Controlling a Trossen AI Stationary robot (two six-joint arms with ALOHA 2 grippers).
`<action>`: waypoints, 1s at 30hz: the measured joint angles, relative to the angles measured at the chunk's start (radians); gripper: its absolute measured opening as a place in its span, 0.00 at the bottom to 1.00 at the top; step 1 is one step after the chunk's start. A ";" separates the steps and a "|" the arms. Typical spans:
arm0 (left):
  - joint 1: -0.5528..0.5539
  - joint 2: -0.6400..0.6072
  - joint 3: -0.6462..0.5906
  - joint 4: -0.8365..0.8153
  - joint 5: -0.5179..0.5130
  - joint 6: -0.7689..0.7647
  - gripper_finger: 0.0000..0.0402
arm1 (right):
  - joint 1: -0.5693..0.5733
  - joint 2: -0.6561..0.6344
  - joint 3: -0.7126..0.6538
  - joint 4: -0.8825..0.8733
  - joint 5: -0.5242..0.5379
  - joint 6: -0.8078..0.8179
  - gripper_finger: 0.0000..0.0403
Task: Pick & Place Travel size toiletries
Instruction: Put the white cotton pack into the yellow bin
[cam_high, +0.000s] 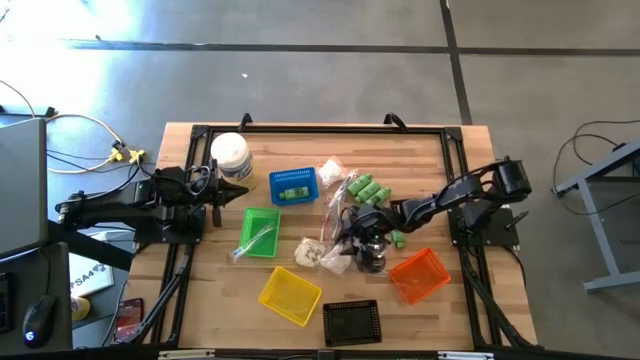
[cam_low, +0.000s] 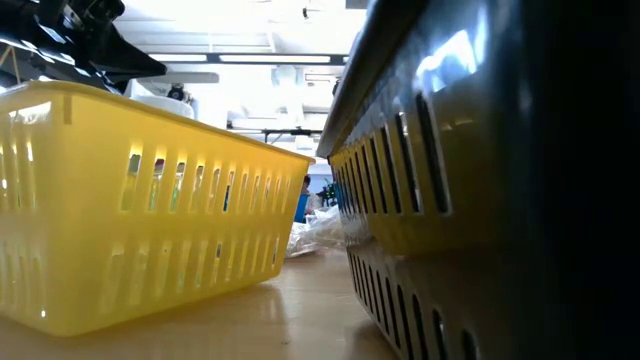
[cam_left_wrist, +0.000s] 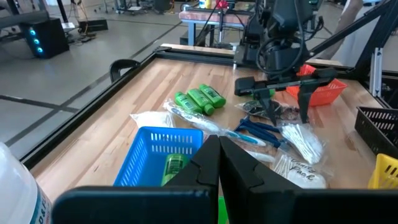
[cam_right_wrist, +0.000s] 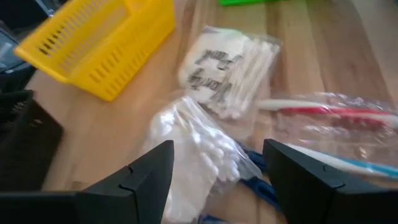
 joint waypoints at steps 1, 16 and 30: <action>0.000 0.000 0.000 0.000 0.000 0.000 0.00 | 0.004 0.000 0.000 0.008 -0.001 -0.002 0.60; 0.000 0.000 0.000 0.000 0.000 0.000 0.00 | 0.022 0.000 0.000 -0.006 0.106 0.002 0.60; 0.000 0.000 0.000 0.000 0.001 0.000 0.00 | 0.038 -0.001 0.000 -0.005 0.018 0.014 0.60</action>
